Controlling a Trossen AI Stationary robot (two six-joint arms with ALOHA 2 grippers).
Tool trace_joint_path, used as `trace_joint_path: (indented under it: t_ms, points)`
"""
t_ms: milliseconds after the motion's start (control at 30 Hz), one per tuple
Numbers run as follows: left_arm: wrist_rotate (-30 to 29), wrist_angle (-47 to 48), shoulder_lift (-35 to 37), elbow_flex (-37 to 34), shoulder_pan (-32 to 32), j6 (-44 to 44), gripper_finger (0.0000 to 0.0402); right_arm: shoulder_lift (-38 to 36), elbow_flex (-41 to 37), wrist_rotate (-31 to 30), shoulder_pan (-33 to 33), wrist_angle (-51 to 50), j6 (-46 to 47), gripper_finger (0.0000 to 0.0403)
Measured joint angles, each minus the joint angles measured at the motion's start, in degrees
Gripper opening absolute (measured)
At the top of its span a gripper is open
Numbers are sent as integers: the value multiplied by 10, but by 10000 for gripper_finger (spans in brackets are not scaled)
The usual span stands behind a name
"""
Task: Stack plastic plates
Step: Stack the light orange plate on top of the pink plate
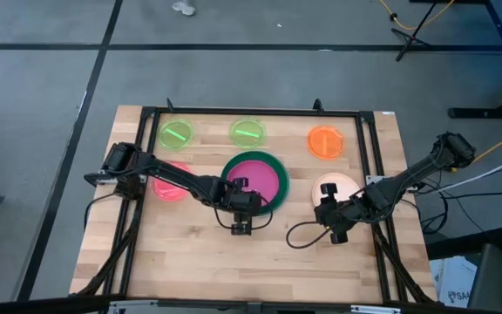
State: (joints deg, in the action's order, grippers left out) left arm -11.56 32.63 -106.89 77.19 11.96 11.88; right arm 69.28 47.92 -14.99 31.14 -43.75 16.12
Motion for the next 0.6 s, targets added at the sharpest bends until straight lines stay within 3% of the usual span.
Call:
trace_joint_path:
  t_ms: [100,400,600]
  points:
    - [-11,-32,22,0,9,-14,130,-12,0,-1,-1,-14,0,154]
    - [-27,-142,58,-6,30,-98,112,-58,0,-85,-24,-101,0,154]
    - [-44,-221,93,-88,40,-92,102,-60,0,-75,-99,-128,-49,154]
